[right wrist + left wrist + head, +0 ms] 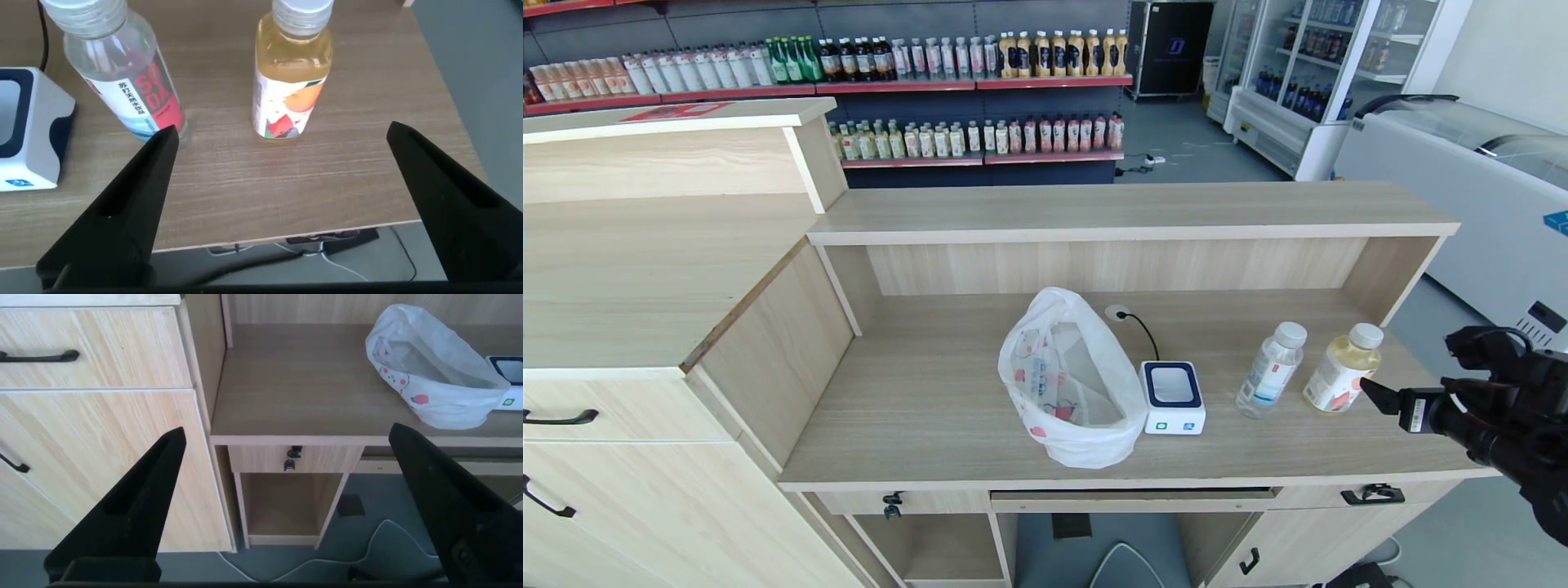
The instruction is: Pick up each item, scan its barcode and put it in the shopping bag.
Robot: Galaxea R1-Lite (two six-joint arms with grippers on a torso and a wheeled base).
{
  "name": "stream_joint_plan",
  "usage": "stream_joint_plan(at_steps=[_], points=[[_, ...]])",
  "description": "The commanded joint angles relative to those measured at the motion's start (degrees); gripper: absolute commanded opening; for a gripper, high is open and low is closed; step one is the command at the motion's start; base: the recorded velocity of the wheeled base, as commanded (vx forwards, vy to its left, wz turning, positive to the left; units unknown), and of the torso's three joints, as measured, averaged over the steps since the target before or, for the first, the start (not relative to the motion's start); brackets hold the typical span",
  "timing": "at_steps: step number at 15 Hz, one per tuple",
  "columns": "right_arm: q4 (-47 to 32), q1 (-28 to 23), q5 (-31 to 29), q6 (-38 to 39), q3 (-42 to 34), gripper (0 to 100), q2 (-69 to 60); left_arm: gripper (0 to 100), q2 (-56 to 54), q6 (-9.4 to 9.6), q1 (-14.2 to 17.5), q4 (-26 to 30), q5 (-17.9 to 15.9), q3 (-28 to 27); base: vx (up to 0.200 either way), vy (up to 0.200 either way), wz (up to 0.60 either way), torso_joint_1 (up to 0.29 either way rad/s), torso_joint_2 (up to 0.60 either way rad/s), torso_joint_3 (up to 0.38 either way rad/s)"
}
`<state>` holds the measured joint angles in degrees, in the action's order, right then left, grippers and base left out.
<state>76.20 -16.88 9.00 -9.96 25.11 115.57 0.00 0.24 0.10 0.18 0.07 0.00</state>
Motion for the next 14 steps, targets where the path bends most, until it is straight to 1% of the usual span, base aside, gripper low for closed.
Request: stream_joint_plan(at_steps=[1,7,11,14], points=[[0.3,0.1,0.1,0.1,1.8,100,4.0,100,0.1,0.02,0.0,0.0,0.0,0.0,0.0,0.0,0.0,0.0,0.0,0.0],[1.8,4.2,2.3,0.4,6.7,100,8.4,100,0.1,0.02,0.0,0.0,0.0,0.0,0.0,0.0,0.0,0.0,0.0,0.0],[1.8,5.0,2.3,-0.1,9.8,100,10.7,100,0.1,0.02,0.0,0.0,0.0,0.0,0.0,0.0,0.0,0.0,0.0,0.0],[1.8,6.4,2.8,-0.1,13.5,100,13.3,100,0.1,0.02,0.0,0.0,0.0,0.0,0.0,0.0,0.0,0.0,0.0,0.0]])
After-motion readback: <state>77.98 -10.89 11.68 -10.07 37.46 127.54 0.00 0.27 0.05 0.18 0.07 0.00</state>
